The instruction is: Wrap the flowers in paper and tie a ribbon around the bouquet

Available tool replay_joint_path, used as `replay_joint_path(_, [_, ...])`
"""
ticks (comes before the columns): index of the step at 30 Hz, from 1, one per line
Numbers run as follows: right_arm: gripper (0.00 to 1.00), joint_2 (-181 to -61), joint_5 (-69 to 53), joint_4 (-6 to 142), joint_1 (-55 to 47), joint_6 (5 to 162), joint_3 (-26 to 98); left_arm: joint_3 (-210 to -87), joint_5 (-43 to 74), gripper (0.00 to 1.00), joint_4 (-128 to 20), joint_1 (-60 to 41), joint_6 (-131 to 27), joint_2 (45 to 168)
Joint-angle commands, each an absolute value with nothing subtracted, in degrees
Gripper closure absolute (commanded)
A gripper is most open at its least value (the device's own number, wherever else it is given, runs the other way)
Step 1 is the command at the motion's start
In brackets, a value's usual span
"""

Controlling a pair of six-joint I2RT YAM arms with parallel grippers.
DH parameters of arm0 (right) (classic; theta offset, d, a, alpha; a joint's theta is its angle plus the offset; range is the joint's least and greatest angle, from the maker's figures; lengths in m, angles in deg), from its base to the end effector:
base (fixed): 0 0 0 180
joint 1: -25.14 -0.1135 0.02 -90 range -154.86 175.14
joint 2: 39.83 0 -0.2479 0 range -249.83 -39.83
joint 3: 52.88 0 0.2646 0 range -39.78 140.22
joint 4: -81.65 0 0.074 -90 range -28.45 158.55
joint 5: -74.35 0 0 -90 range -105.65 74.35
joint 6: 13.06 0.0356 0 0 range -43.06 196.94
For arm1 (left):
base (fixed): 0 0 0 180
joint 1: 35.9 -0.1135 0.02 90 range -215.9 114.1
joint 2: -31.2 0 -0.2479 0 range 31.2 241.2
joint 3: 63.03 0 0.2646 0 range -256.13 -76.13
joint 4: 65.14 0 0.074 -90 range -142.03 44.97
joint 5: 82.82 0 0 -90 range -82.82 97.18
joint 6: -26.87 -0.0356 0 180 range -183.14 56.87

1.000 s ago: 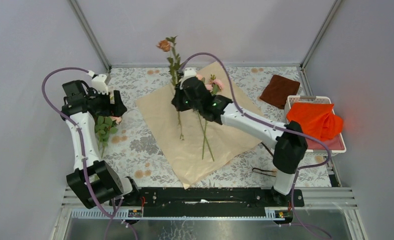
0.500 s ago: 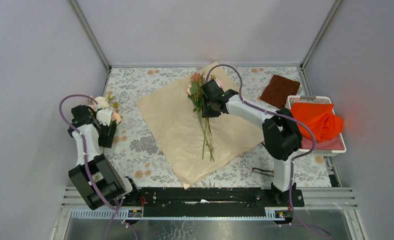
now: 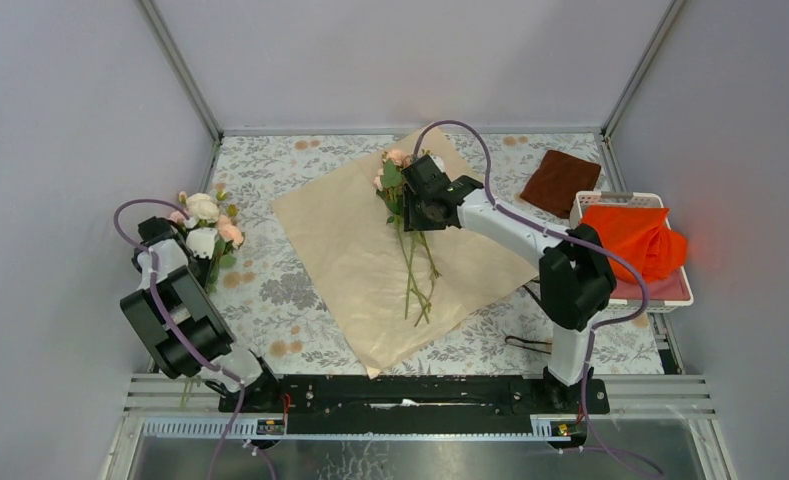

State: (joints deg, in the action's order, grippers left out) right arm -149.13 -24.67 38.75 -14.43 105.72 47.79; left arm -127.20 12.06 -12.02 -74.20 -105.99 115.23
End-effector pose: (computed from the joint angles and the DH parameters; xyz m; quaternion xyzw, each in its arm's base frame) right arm 0.3361 0.2705 0.2223 -0.0627 0.9395 0.1231 0.3134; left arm 0.2178 0.1681 0.1655 0.0456 0.9871 0.0642 0.1397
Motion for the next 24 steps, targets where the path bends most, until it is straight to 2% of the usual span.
replay_joint_path(1, [0.50,-142.8,-27.8,38.4,-16.0,104.5,48.7,-130.2,11.4,0.74,-16.3,-74.6,-104.6,117.6])
replay_joint_path(15, [0.50,-142.4,-26.8,38.0,-16.4,103.4,47.4,-129.9,11.0,0.72,-20.2,-74.6,-103.6,122.7])
replay_joint_path(16, [0.50,-142.3,-26.7,38.0,-16.4,103.2,47.3,-130.0,11.0,0.77,-20.2,-74.5,-103.5,123.0])
replay_joint_path(17, [0.50,-142.2,-26.7,37.9,-16.4,103.1,47.3,-130.1,11.0,0.91,-20.3,-74.6,-103.2,123.2])
replay_joint_path(18, [0.50,-142.0,-26.6,37.8,-16.4,103.0,47.3,-130.2,11.3,1.00,-20.2,-74.8,-102.8,122.8])
replay_joint_path(24, [0.50,-140.0,-27.7,37.2,-17.1,102.1,47.6,-134.6,23.2,1.00,-17.8,-80.3,-97.9,109.7])
